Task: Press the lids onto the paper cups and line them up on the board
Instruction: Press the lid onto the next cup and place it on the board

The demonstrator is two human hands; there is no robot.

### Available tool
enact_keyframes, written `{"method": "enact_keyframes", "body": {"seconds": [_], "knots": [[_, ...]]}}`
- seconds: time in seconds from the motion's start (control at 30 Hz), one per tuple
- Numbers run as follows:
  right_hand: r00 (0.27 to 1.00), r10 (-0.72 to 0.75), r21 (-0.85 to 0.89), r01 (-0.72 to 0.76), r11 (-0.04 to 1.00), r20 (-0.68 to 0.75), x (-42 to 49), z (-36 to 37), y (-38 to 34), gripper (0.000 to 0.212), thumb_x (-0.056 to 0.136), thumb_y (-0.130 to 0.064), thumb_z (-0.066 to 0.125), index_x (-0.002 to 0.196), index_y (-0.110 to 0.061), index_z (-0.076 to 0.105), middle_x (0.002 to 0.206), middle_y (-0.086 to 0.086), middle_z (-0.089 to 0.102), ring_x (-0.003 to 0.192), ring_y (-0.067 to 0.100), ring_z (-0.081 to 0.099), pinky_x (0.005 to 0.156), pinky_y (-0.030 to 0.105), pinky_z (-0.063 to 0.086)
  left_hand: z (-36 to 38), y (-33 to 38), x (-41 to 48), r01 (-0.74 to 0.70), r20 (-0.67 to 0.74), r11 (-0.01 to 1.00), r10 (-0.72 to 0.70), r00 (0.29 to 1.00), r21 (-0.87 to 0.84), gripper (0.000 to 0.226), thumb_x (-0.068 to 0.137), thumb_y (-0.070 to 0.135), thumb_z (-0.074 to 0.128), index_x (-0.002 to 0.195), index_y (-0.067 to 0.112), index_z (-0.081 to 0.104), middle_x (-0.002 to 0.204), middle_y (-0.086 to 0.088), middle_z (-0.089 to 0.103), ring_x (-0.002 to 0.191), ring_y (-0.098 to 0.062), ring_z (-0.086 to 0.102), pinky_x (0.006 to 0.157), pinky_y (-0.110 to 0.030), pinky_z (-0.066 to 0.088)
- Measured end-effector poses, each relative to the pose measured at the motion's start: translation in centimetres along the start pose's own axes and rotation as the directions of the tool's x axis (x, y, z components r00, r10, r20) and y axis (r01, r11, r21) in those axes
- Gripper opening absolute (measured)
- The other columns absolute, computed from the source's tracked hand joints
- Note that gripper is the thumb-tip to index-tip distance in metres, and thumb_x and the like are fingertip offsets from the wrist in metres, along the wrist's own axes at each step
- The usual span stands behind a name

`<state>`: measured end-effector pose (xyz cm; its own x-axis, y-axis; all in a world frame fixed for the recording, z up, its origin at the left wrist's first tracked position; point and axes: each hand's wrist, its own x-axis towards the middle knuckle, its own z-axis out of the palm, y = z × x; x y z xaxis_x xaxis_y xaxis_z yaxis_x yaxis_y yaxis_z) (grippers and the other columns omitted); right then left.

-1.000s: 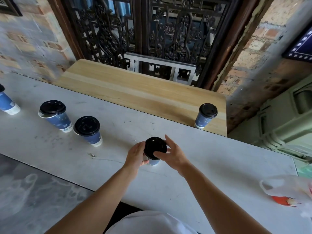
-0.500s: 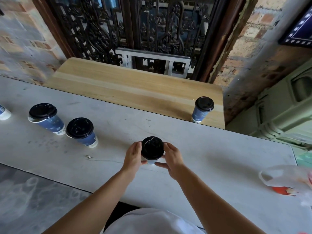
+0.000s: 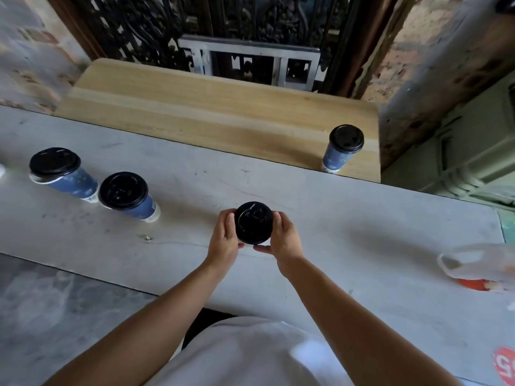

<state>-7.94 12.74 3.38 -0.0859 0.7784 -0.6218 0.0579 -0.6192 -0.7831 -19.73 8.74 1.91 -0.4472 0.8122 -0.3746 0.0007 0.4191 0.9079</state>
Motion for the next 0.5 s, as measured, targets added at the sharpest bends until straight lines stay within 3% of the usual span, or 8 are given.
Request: {"method": "enact_keyframes", "body": {"seconds": [0.17, 0.3, 0.5], "knots": [[0.999, 0.032, 0.034, -0.032, 0.999, -0.007, 0.1, 0.3, -0.4, 0.028, 0.106, -0.023, 0.039, 0.119, -0.01, 0.061, 0.109, 0.005, 0.063, 0.108, 0.023, 0.063, 0.078, 0.049, 0.064, 0.0, 0.1, 0.2, -0.003, 0.01, 0.999, 0.004, 1.0, -0.047, 0.024, 0.11, 0.025, 0.031, 0.111, 0.02, 0.054, 0.104, 0.004, 0.062, 0.097, -0.013, 0.062, 0.072, -0.033, 0.059], [0.994, 0.092, 0.105, -0.097, 0.99, 0.055, 0.1, -0.2, -0.3, 0.032, 0.105, -0.036, 0.041, 0.115, -0.018, 0.065, 0.122, 0.008, 0.064, 0.114, 0.028, 0.062, 0.075, 0.053, 0.064, -0.2, 1.0, -0.1, 0.045, 0.045, 0.994, -0.041, 0.998, -0.101, 0.03, 0.11, 0.021, 0.028, 0.124, 0.015, 0.054, 0.109, 0.008, 0.062, 0.099, -0.001, 0.06, 0.065, -0.02, 0.059], [0.994, 0.054, 0.203, -0.073, 0.977, 0.097, -0.6, -1.1, 0.5, 0.031, 0.104, -0.034, 0.051, 0.116, -0.013, 0.069, 0.125, 0.013, 0.065, 0.12, 0.032, 0.061, 0.079, 0.049, 0.063, 0.3, 0.5, -2.0, 0.13, -0.036, 0.972, -0.14, 0.99, -0.198, 0.029, 0.109, 0.023, 0.033, 0.121, 0.016, 0.058, 0.113, 0.002, 0.061, 0.101, -0.007, 0.061, 0.071, -0.034, 0.06]]}}
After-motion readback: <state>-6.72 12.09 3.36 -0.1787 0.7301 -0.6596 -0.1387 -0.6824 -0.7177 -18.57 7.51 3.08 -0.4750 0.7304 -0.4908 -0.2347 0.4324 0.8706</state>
